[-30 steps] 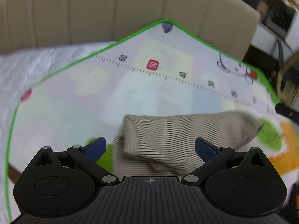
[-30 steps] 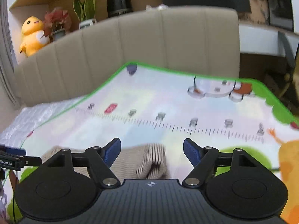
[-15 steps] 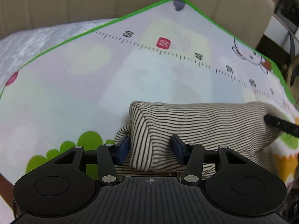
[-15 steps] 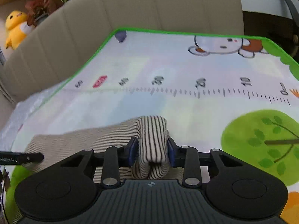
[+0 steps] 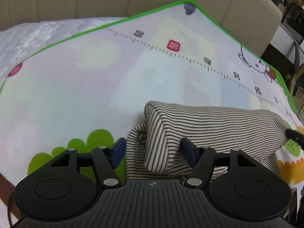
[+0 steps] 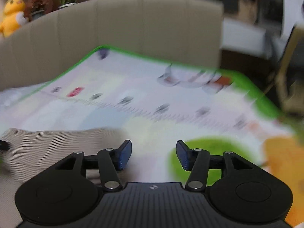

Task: Fold clothes

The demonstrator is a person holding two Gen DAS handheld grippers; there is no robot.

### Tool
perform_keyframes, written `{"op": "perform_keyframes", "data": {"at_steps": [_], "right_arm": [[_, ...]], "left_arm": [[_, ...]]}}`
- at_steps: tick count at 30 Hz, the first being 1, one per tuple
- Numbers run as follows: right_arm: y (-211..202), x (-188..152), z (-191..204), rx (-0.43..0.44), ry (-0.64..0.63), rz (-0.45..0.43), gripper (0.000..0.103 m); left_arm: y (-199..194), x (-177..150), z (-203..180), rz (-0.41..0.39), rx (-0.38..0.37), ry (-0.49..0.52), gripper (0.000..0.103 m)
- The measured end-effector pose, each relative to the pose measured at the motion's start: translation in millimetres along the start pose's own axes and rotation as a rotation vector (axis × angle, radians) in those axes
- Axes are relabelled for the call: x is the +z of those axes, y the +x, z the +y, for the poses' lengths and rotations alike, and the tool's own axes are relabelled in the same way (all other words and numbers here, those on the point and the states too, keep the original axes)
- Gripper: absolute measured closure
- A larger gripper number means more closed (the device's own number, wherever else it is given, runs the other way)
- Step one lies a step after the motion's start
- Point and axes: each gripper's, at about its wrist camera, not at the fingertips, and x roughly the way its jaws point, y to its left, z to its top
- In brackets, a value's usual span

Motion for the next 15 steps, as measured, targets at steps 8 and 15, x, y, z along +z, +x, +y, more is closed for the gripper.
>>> {"op": "perform_keyframes", "data": {"at_steps": [8, 15], "right_arm": [[-18, 40, -24, 0.187, 0.165, -0.067, 0.052], [32, 9, 24, 0.227, 0.045, 0.207, 0.053]], "left_arm": [[-26, 5, -9, -0.076, -0.036, 0.015, 0.033], [23, -8, -19, 0.153, -0.043, 0.098, 0.041]]}}
